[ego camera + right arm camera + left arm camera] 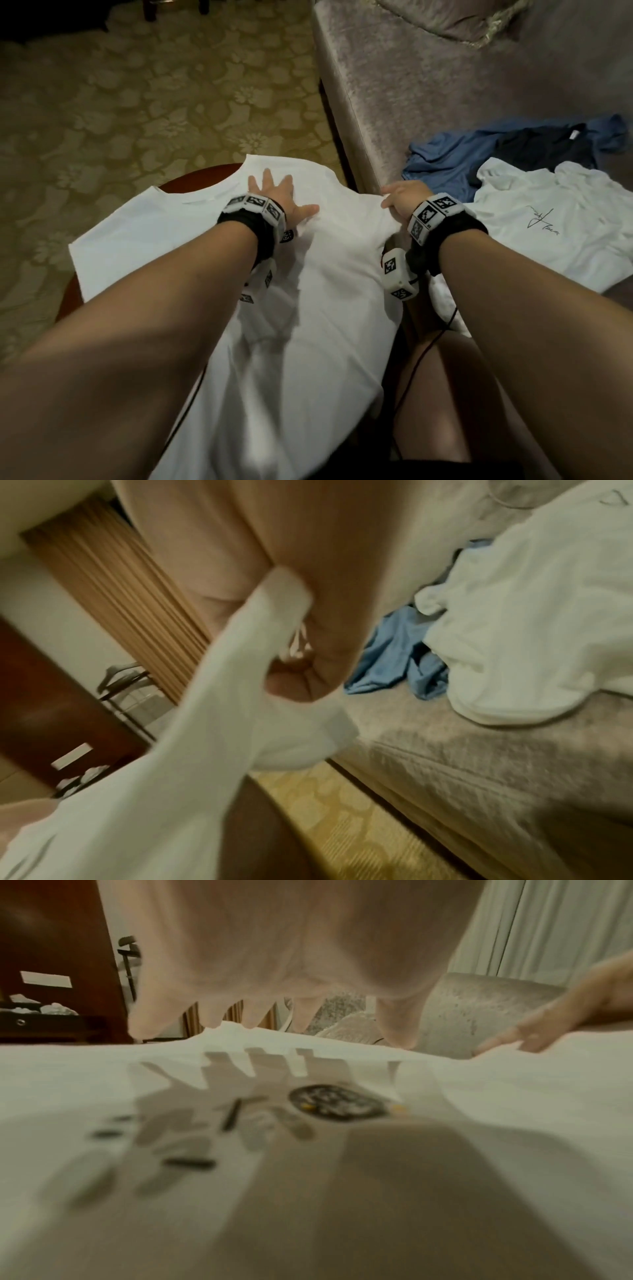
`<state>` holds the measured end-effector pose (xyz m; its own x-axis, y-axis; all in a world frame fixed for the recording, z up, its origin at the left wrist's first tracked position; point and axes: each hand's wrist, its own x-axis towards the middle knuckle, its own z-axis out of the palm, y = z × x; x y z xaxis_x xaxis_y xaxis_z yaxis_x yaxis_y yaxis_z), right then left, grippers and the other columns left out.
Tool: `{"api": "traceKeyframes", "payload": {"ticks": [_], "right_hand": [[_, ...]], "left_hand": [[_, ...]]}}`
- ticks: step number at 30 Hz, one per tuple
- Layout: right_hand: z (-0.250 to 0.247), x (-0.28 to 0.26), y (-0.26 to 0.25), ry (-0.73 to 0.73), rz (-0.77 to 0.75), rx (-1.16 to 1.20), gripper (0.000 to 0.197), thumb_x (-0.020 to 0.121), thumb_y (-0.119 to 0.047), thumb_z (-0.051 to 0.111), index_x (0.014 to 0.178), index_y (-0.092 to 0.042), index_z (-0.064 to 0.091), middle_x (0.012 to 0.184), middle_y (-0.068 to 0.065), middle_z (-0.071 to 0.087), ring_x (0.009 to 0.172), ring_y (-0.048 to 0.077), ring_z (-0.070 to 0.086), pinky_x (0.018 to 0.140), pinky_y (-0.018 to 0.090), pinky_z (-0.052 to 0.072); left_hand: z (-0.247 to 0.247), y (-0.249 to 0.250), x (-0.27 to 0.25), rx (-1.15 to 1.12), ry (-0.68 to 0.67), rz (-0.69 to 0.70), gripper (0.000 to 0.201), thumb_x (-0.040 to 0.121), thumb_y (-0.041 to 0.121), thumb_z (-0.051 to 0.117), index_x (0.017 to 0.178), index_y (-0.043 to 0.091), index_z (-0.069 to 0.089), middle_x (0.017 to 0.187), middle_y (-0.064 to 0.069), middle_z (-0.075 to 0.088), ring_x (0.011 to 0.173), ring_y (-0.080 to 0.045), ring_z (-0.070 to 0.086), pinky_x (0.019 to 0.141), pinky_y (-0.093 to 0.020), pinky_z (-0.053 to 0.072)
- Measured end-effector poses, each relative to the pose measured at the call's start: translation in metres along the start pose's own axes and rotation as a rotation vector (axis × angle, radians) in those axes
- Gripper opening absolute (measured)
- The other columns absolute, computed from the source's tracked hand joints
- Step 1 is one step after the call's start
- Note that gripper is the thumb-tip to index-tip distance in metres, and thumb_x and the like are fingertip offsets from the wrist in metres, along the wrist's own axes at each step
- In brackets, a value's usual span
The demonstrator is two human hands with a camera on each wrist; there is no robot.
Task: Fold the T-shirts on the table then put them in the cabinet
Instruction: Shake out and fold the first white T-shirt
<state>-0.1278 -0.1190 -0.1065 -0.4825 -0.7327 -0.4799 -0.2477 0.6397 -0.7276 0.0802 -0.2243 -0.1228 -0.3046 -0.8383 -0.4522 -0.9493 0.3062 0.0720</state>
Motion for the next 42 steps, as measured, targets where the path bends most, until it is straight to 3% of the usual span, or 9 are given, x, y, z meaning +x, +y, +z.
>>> {"api": "traceKeyframes", "payload": {"ticks": [4,8,12,14,19,24,28,34,42], "right_hand": [[0.012,-0.02,-0.013,0.183,-0.216,-0.103,0.034,0.088,-0.002,0.046,0.113,-0.011,0.068,0.111,0.012,0.064,0.101,0.029,0.06,0.086,0.03,0.049],[0.044,-0.053,-0.039,-0.077,-0.446,-0.293,0.035,0.086,0.001,0.05,0.107,-0.016,0.072,0.115,0.003,0.066,0.108,0.014,0.059,0.088,0.016,0.039],[0.046,-0.06,-0.04,-0.097,-0.318,0.075,0.03,0.082,0.01,0.05,0.068,-0.006,0.071,0.061,0.001,0.067,0.054,0.007,0.063,0.057,0.02,0.052],[0.037,-0.056,-0.034,0.068,-0.29,0.032,0.031,0.082,0.005,0.047,0.063,-0.006,0.069,0.064,0.01,0.067,0.061,0.021,0.064,0.066,0.031,0.056],[0.034,-0.049,-0.024,0.152,-0.233,-0.448,0.027,0.093,-0.011,0.048,0.113,-0.009,0.067,0.116,0.012,0.064,0.105,0.031,0.059,0.087,0.03,0.05],[0.055,-0.042,-0.033,-0.055,-0.32,-0.779,0.06,0.092,-0.015,0.049,0.147,-0.028,0.029,0.146,0.011,0.024,0.115,0.037,0.05,0.091,0.035,0.044],[0.067,-0.035,-0.039,-0.093,-0.364,-0.884,0.05,0.092,-0.014,0.05,0.142,-0.022,0.042,0.145,0.013,0.037,0.125,0.033,0.046,0.101,0.037,0.043],[0.079,-0.04,-0.053,0.158,-0.439,-0.747,0.025,0.093,-0.02,0.049,0.107,-0.014,0.069,0.107,0.016,0.066,0.097,0.035,0.061,0.076,0.031,0.048],[0.079,-0.048,-0.064,0.099,-0.43,-0.26,0.053,0.089,-0.002,0.043,0.14,-0.016,0.045,0.134,0.002,0.057,0.122,0.022,0.052,0.097,0.021,0.04]], "left_hand": [[0.013,-0.001,-0.029,-0.085,-0.018,-0.026,0.091,0.075,0.077,0.044,0.148,0.026,0.021,0.159,-0.014,0.002,0.146,-0.036,-0.001,0.117,-0.054,0.01],[0.024,-0.013,-0.059,-0.162,-0.007,-0.06,0.072,0.083,0.058,0.057,0.141,0.026,0.031,0.158,-0.012,0.004,0.143,-0.04,0.008,0.114,-0.053,0.02],[0.029,-0.032,-0.077,-0.164,0.006,-0.079,0.068,0.083,0.048,0.059,0.14,0.026,0.03,0.158,-0.01,0.004,0.142,-0.039,0.012,0.111,-0.053,0.026],[0.03,-0.042,-0.081,-0.154,0.0,-0.089,0.064,0.083,0.046,0.059,0.136,0.024,0.033,0.157,-0.011,0.007,0.141,-0.041,0.013,0.109,-0.055,0.028],[0.03,-0.065,-0.092,-0.176,0.057,-0.194,0.063,0.085,0.045,0.057,0.138,0.024,0.03,0.158,-0.009,-0.001,0.144,-0.041,-0.003,0.11,-0.061,0.021],[0.031,-0.095,-0.097,-0.187,0.015,-0.319,0.083,0.085,0.061,0.049,0.15,0.027,0.01,0.159,-0.01,-0.014,0.143,-0.045,-0.01,0.111,-0.064,0.015],[0.041,-0.109,-0.099,-0.196,-0.078,-0.383,0.101,0.077,0.08,0.039,0.151,0.031,-0.009,0.157,-0.013,-0.02,0.141,-0.05,-0.01,0.113,-0.061,0.01],[0.039,-0.11,-0.094,-0.168,-0.134,-0.377,0.114,0.066,0.09,0.038,0.15,0.032,-0.012,0.157,-0.015,-0.019,0.14,-0.054,-0.009,0.111,-0.063,0.01],[0.035,-0.117,-0.096,-0.196,-0.171,-0.35,0.116,0.061,0.091,0.039,0.151,0.033,-0.006,0.157,-0.015,-0.017,0.142,-0.049,-0.001,0.113,-0.062,0.014]]}}
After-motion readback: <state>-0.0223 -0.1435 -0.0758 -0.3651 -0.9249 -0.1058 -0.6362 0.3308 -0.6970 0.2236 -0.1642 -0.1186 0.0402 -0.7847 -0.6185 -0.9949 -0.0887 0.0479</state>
